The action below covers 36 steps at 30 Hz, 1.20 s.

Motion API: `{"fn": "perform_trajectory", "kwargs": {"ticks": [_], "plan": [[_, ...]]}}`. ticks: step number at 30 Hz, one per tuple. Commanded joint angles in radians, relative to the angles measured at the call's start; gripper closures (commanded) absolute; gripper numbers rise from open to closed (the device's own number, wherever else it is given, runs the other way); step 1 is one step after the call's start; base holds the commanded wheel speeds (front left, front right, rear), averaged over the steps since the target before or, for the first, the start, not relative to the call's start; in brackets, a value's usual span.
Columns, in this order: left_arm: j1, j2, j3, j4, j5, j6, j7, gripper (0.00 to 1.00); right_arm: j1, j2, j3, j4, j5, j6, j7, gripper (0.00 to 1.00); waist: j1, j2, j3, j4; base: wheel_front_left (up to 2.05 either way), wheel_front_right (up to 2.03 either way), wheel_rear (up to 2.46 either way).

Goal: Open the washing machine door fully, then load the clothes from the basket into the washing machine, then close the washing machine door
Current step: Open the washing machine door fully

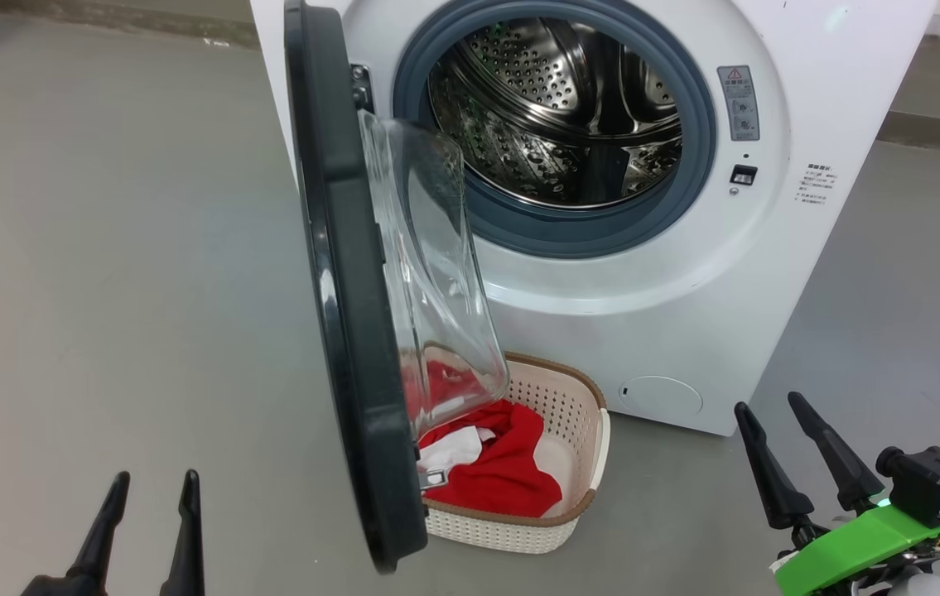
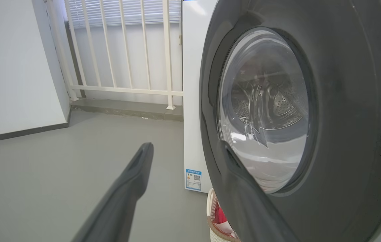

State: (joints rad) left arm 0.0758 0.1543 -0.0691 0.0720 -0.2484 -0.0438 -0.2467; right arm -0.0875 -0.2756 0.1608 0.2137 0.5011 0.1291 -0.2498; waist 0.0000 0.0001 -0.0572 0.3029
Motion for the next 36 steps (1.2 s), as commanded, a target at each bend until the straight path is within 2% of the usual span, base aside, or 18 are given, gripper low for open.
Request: {"fn": "perform_trajectory", "kwargs": {"ticks": [1,36], "plan": [[-0.032,0.019,0.030,-0.026,-0.010,0.011,-0.003,0.00,-0.010,-0.009,0.011,-0.027,-0.007,0.002,-0.012,0.00,0.0000,-0.0001,0.001,0.001,0.00,0.00,0.00],[-0.044,0.030,0.018,-0.018,-0.022,0.021,-0.011,0.00,-0.021,-0.004,0.025,-0.015,-0.016,0.002,-0.012,0.00,0.0000,-0.0001,0.007,0.002,0.00,0.00,0.00]]}}
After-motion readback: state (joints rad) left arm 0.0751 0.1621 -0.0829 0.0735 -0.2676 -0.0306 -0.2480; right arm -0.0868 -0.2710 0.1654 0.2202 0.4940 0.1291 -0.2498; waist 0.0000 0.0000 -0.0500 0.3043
